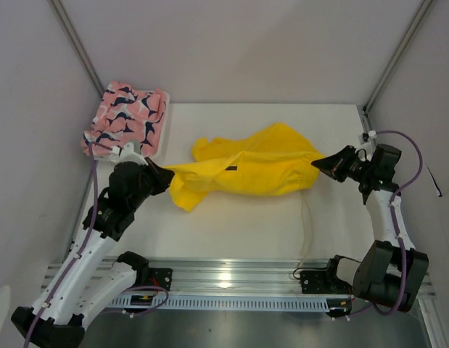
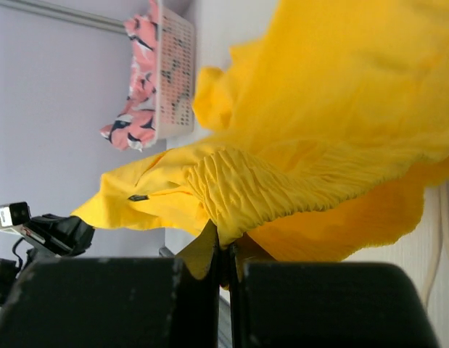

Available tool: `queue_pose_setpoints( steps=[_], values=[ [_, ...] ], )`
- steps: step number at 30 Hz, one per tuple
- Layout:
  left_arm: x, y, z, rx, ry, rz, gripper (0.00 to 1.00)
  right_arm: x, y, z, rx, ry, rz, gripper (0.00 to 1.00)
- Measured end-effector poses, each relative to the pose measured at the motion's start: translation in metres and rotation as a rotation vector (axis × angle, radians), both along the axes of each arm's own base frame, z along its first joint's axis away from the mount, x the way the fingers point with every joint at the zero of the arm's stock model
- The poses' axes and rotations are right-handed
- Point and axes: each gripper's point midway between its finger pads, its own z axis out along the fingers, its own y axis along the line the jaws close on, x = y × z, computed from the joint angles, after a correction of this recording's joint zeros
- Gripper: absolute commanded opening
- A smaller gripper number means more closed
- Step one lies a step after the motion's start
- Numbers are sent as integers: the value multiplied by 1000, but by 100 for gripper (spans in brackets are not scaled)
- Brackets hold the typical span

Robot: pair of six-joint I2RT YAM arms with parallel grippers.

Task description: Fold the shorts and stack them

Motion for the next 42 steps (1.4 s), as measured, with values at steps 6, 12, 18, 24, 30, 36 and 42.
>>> queue_pose_setpoints(
  steps=[6,12,18,24,30,36,42],
  values=[
    [12,20,77,-21,-114,-8,0,-7,-20,79,-19,-236,-85,0],
    [4,26,161,-33,-263,-70,0,-19,-15,175,-44,-443,-54,0],
    [-29,22,241,-29,-433,-143,0,-48,-1,259,-116,-615,10,0],
    [-84,22,311,-33,-604,-190,0,-115,29,348,-217,-846,58,0],
    [-151,35,375,-10,-781,-168,0,-177,58,384,-281,-987,117,0],
    [-117,39,342,16,-679,-125,0,-136,41,330,-170,-770,119,0],
    [3,26,208,37,-258,-134,0,-40,-3,220,-1,-349,50,0]
  ],
)
